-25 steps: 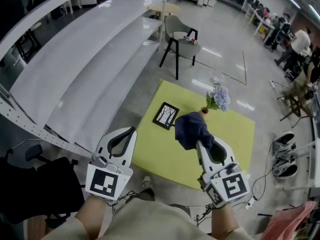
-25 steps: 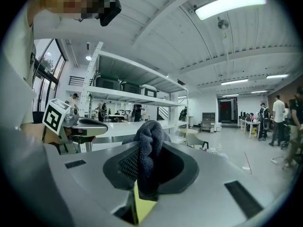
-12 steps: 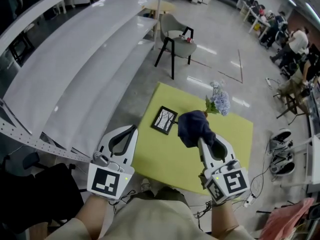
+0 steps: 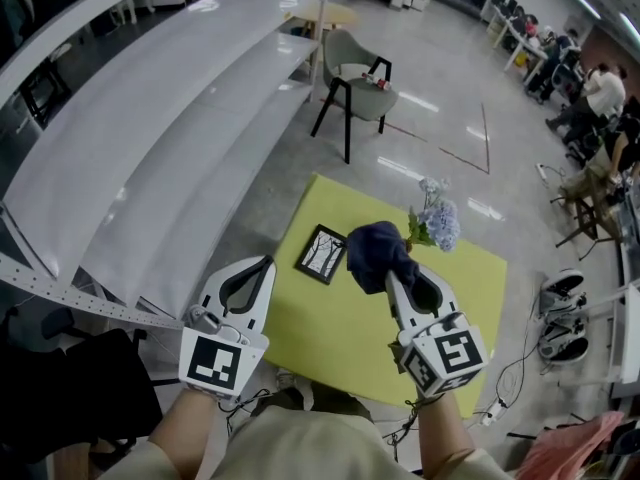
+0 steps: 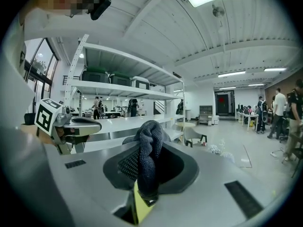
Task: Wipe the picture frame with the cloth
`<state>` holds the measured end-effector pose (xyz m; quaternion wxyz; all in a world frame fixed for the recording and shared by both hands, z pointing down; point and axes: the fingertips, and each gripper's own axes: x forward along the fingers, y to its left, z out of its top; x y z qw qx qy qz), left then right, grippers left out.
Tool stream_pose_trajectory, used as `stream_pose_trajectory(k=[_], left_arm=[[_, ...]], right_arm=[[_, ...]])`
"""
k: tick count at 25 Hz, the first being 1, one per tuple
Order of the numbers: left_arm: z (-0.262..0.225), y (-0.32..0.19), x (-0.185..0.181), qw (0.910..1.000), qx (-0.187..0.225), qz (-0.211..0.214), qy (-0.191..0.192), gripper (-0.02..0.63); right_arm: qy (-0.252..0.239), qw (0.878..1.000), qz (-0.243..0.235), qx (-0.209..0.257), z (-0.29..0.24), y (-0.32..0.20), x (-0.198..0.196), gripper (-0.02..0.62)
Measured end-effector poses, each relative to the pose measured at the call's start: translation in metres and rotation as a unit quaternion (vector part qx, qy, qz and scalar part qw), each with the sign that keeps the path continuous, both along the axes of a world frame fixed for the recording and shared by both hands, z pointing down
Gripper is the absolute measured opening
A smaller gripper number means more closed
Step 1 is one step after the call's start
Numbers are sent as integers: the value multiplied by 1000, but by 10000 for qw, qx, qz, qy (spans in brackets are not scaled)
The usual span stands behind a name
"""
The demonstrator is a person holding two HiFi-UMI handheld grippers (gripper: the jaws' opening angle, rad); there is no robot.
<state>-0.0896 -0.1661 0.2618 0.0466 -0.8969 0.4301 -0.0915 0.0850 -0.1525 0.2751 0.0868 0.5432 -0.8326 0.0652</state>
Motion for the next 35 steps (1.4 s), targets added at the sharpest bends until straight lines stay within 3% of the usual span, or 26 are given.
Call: stream_pose_trajectory(k=[10,20,35], left_arm=[[56,-54,36,9994,-287,88,-196,6],[146,-116,50,9952,-880,83,-428,6],[315,-158,69,9740,-2136,250,-715,6]], right_arm=[[39,9987,-431,-259,54,-86,1,66],[98,9949,-657,-758,151,-165,-17,66],[486,9746,-1169,-1848,296,-215,-54,66]])
